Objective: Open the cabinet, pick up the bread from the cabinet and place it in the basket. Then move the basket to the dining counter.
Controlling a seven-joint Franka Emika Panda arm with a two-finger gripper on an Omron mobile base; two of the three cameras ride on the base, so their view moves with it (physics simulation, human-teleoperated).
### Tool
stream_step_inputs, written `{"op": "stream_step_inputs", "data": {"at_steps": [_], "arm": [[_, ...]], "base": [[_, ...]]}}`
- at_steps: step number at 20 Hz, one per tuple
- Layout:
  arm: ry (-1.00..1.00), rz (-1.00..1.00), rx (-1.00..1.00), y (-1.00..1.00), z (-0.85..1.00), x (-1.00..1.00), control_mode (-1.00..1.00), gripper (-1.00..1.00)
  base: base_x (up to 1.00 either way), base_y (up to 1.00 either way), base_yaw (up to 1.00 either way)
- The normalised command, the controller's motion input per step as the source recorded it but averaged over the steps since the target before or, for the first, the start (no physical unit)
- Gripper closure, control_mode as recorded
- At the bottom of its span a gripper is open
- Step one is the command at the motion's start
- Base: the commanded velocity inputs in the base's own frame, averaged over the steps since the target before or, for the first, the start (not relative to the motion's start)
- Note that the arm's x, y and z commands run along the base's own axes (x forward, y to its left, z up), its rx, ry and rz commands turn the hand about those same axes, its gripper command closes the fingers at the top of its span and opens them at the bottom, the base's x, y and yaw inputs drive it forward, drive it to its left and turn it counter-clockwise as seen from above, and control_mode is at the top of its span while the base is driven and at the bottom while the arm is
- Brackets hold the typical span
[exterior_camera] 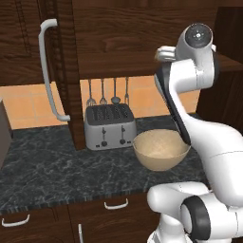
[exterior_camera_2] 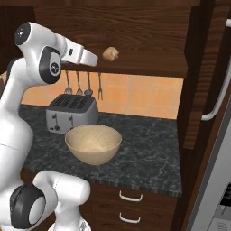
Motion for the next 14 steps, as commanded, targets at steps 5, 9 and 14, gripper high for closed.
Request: {"op": "stream_step_inputs", "data": {"at_steps": [5,9,14], "arm": [[0.00,0.01,0.04,-0.24,0.12,0.25,-1.00,-1.00],[0.15,0.01,0.03,0.00,0.00,0.38,-1.00,-1.00],[0.06,0.01,0.00,0.00,0.00,0.54,-1.00,-1.00]], "base": [[0.00,0.00,0.00],[0.00,0.00,0.00],[0.00,0.00,0.00]]}}
